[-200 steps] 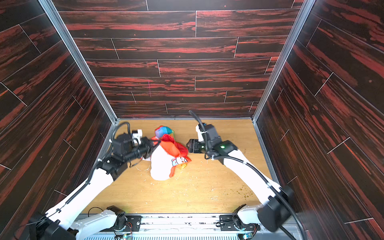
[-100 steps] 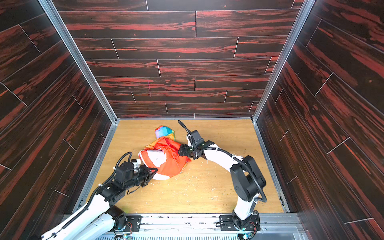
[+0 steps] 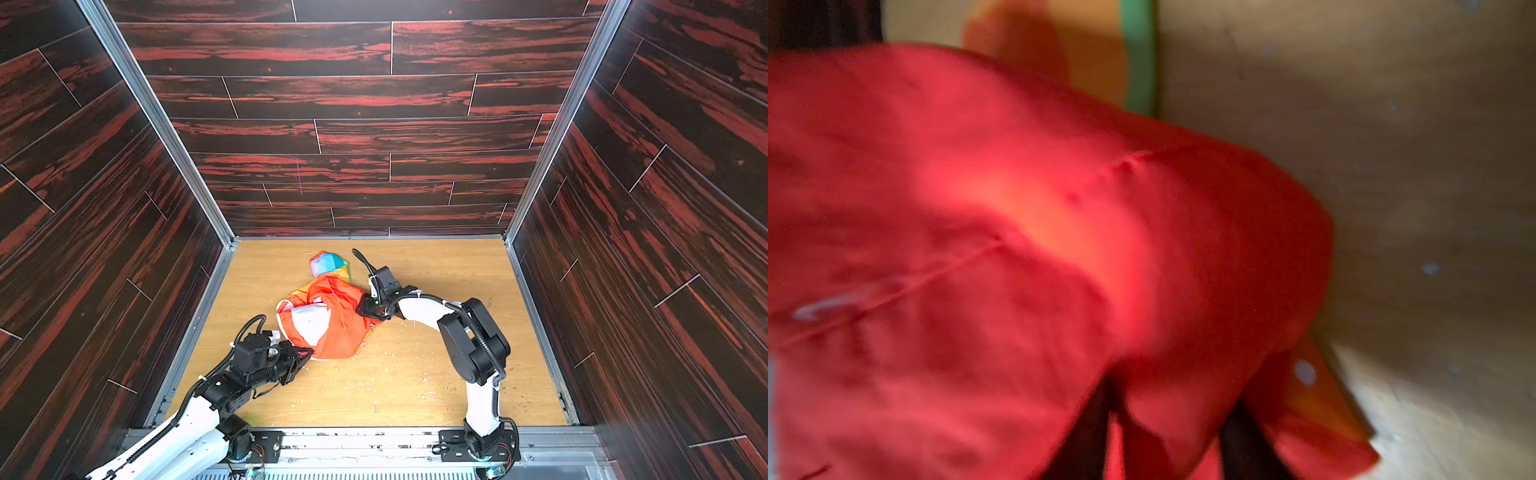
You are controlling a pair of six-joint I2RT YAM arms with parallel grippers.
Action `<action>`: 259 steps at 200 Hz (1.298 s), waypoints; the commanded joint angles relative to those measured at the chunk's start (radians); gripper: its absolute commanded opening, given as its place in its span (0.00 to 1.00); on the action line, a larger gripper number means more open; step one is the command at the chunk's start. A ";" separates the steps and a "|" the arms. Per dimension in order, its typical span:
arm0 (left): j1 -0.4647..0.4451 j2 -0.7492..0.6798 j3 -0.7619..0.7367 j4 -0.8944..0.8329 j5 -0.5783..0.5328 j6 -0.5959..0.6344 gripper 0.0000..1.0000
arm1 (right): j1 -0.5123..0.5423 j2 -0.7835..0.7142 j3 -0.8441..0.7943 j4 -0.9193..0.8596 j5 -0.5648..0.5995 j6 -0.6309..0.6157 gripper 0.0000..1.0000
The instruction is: Zip up the jacket
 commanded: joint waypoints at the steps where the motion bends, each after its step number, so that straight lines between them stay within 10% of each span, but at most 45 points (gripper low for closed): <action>1: -0.004 0.019 0.046 -0.025 0.010 0.027 0.00 | 0.005 -0.040 0.044 0.026 -0.021 -0.022 0.19; 27: -0.005 0.047 0.129 -0.114 0.015 0.106 0.00 | 0.005 -0.148 0.083 -0.057 0.007 -0.074 0.00; 127: -0.034 0.138 0.535 -0.225 0.184 0.243 0.00 | 0.005 -0.504 0.459 -0.519 0.248 -0.284 0.00; 187: -0.201 0.186 0.756 -0.271 0.224 0.267 0.10 | -0.001 -0.488 0.743 -0.690 0.313 -0.339 0.00; 218: -0.222 0.214 0.751 -0.207 0.220 0.236 0.41 | -0.068 -0.391 0.847 -0.738 0.300 -0.361 0.00; 259: -0.221 0.351 0.687 -0.134 0.130 0.259 0.51 | -0.243 -0.150 0.886 -0.708 0.185 -0.330 0.00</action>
